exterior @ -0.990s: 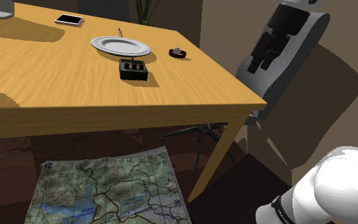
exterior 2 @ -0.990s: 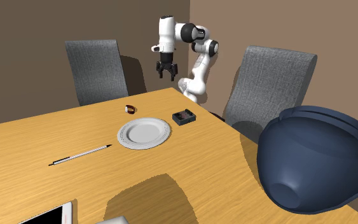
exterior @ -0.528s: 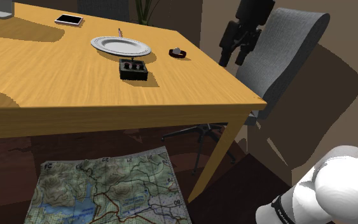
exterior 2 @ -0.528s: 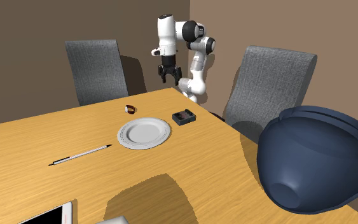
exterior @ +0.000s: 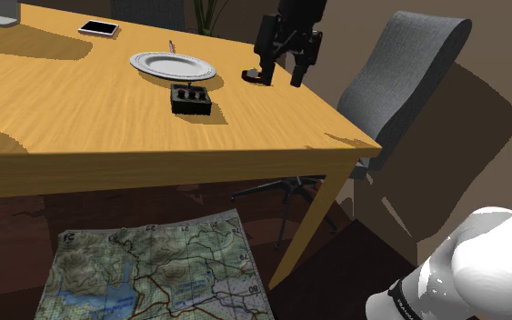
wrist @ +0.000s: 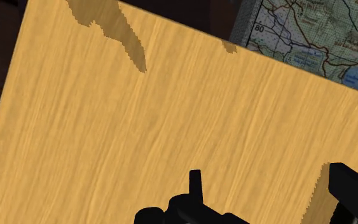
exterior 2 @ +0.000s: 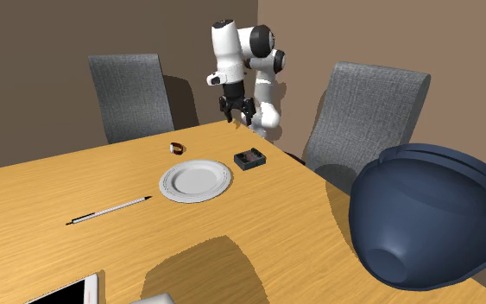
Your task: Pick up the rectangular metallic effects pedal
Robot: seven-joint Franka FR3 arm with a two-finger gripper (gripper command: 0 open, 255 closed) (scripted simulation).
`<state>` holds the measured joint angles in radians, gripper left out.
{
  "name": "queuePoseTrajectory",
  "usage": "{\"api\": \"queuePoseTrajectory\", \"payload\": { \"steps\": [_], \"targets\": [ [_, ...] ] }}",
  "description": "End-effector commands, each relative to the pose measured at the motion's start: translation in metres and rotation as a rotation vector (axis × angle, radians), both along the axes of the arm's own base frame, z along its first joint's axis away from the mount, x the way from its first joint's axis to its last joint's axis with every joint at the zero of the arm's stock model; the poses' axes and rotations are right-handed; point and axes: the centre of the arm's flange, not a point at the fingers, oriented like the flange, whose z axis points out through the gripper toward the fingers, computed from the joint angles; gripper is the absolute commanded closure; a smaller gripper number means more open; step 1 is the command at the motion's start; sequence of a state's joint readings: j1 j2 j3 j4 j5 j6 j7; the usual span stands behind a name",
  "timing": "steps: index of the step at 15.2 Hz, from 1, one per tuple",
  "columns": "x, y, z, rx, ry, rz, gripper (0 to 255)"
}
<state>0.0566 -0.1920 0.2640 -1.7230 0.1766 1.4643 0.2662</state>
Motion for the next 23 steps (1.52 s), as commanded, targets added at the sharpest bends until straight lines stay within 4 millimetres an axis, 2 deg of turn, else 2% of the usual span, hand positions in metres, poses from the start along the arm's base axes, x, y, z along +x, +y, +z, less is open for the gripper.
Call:
{"api": "queuePoseTrajectory", "payload": {
  "steps": [1,10,11,18,20,21,23],
  "targets": [
    [0.019,0.021,-0.001,0.014,0.024,0.001,0],
    [0.098,0.113,-0.005,0.073,0.127,0.008,0],
    [0.102,0.118,-0.006,0.076,0.133,0.009,0],
    [0.102,0.118,-0.043,0.076,0.133,0.009,0],
    [0.102,0.118,-0.046,0.076,0.133,0.009,0],
    [0.102,0.118,-0.045,0.076,0.133,0.009,255],
    [0.102,0.118,-0.045,0.076,0.133,0.009,255]
  ]
}}
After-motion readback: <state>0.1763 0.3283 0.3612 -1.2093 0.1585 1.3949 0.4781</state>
